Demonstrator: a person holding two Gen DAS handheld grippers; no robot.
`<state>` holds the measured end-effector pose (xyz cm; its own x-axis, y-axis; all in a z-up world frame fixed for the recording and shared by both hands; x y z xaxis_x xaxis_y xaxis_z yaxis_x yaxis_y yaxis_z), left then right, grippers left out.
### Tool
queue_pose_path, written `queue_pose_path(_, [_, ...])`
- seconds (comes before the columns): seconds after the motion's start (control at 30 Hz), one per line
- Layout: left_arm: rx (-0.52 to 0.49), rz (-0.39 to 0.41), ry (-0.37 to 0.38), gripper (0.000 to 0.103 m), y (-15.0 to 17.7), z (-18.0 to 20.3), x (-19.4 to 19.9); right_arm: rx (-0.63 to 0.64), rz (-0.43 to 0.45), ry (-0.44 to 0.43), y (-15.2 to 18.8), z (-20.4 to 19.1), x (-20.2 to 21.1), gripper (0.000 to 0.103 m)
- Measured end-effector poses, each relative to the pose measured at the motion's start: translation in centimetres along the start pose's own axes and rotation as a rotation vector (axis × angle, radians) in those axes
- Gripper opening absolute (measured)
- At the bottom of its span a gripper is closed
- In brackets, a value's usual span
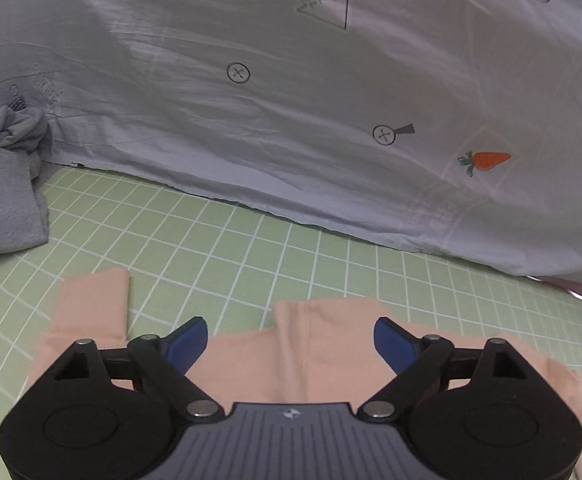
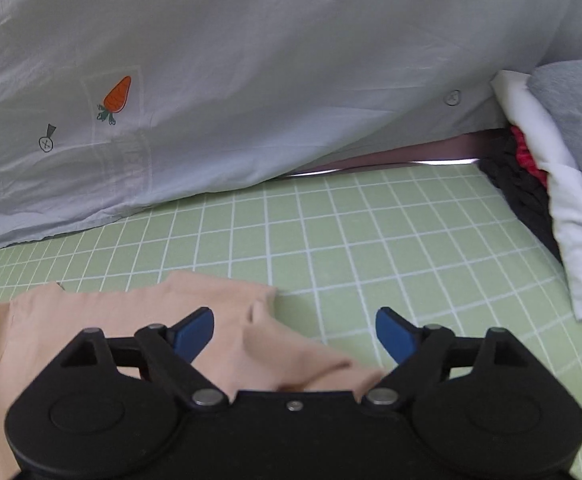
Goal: Fold clothes
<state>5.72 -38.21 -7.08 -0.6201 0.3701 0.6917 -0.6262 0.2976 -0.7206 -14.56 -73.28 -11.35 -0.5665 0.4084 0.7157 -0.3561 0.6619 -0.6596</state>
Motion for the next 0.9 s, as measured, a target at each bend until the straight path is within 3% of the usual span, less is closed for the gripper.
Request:
queue_pose_path(0.2, [0.073,0.019,0.012,0.096,5.2,1.6,7.7,-0.119,-0.042,0.051,6.3,6.3,6.1,0.098])
queue_pose_path(0.4, [0.09,-0.038,0.001,0.096,11.4,3.8,12.3,-0.08,-0.066,0.121,10.5,10.2,8.6,0.098])
queue_pose_path(0.63, [0.057,-0.091,-0.024,0.097,16.2,6.0,15.9,-0.105,-0.037,0.183,10.5,16.4,9.0,0.097])
queue_pose_path(0.9, [0.03,-0.146,-0.038,0.097,18.3,7.6,16.5,-0.088,-0.029,0.22,9.8,21.7,8.1,0.088])
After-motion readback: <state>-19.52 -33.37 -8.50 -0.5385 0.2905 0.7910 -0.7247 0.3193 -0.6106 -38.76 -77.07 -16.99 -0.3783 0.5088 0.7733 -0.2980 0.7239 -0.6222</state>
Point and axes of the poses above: each gripper's, at about its wrist camera, not at the fingertips, and x roughly against the way its jaws point, z to its right, y to its underside, the point moved 2 cm from there along -x, roughly the way its jaws point, and after that the axes turned 11 degrees about -x, right-handed, at the moved point
